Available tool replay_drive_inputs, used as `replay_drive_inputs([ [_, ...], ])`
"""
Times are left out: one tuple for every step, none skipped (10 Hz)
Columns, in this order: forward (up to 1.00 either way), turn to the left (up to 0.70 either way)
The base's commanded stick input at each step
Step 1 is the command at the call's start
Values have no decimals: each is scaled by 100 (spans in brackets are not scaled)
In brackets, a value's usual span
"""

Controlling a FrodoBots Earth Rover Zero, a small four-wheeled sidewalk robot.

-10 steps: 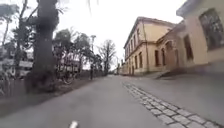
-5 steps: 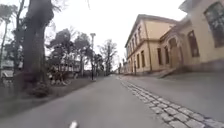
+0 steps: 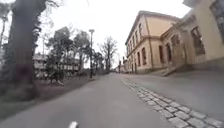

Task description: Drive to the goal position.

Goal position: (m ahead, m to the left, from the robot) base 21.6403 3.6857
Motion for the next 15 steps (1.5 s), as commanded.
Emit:
replay_drive_inputs([
  [100,1],
  [100,1],
  [100,1],
  [100,1],
  [100,-39],
  [100,-33],
  [100,1],
  [100,1],
  [100,1],
  [100,1],
  [100,1],
  [100,1],
  [100,1],
  [100,1],
  [100,1],
])
